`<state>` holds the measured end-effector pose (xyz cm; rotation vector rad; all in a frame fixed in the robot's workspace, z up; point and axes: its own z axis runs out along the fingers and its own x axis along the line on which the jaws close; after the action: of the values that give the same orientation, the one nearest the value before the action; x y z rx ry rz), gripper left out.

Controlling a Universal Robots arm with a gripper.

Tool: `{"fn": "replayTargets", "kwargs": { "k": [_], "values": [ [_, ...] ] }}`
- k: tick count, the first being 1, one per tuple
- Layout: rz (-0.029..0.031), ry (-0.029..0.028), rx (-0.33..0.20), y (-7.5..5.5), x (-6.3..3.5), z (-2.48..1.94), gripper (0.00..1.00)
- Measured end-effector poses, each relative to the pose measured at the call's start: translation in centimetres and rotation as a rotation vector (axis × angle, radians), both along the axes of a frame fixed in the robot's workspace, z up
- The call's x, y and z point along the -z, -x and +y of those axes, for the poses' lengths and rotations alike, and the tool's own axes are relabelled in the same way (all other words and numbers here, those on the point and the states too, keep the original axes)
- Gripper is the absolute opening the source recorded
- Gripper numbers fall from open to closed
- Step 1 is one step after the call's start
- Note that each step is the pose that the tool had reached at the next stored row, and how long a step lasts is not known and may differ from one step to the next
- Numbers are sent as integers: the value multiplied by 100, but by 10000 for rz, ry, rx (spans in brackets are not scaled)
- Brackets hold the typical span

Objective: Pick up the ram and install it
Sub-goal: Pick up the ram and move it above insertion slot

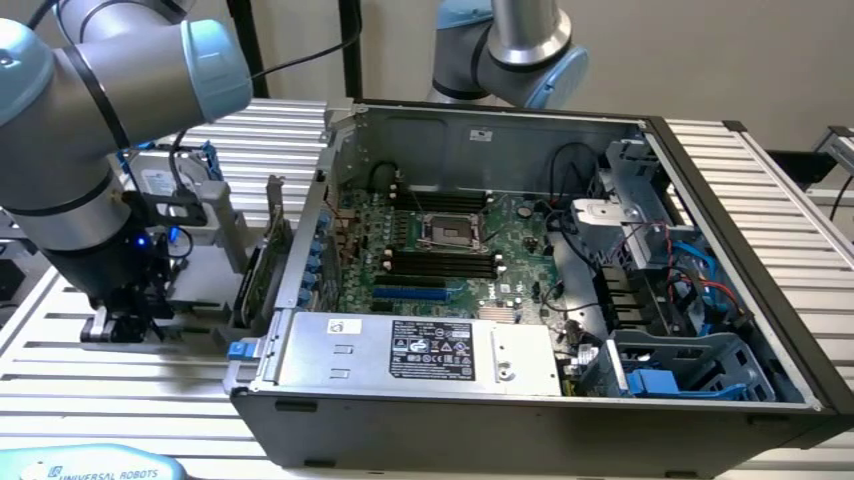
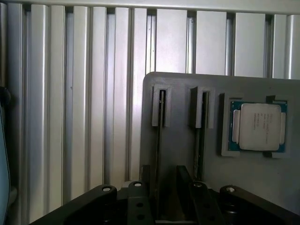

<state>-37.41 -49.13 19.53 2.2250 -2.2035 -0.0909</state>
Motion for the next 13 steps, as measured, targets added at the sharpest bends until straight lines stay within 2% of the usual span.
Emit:
{"fn": "replayTargets", "kwargs": {
  "k": [12, 13],
  "values": [
    [2, -7, 0, 0, -15, -2, 36],
    [3, -6, -1, 0, -15, -3, 34]
  ]
}}
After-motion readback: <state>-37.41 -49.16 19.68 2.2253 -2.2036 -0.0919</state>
